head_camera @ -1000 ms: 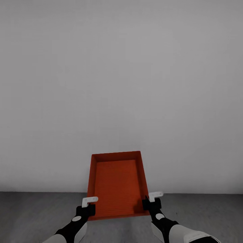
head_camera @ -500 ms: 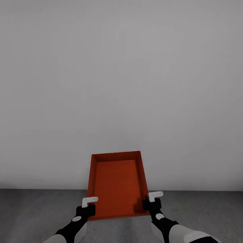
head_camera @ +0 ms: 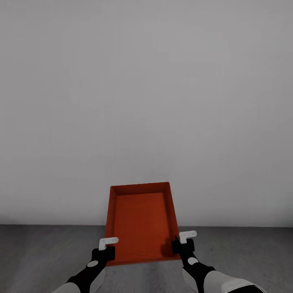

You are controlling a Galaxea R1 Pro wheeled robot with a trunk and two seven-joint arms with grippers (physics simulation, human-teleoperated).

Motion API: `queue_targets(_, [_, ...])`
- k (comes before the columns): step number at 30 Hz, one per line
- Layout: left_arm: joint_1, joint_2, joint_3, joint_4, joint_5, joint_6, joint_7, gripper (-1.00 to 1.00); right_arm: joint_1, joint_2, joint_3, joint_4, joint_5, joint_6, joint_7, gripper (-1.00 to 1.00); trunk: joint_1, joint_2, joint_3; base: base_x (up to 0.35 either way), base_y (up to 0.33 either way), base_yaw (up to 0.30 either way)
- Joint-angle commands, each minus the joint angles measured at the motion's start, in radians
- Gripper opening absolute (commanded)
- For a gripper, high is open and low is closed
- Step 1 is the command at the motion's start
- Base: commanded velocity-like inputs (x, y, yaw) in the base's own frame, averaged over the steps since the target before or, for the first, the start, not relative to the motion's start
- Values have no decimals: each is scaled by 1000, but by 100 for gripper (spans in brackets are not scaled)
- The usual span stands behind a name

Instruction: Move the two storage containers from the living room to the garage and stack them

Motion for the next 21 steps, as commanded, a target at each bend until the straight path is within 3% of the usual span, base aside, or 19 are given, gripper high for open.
queue_targets(1, [-1,5,-13,-2,2,-36,11,-100,-1,1,-41,2,15,3,-3,-100,0,-1,-3,0,0,0])
queue_targets(21, [-1,4,-13,-2,1,-36,11,-100,-1,1,-41,2,15,3,-3,-100,0,-1,-35,0,0,0])
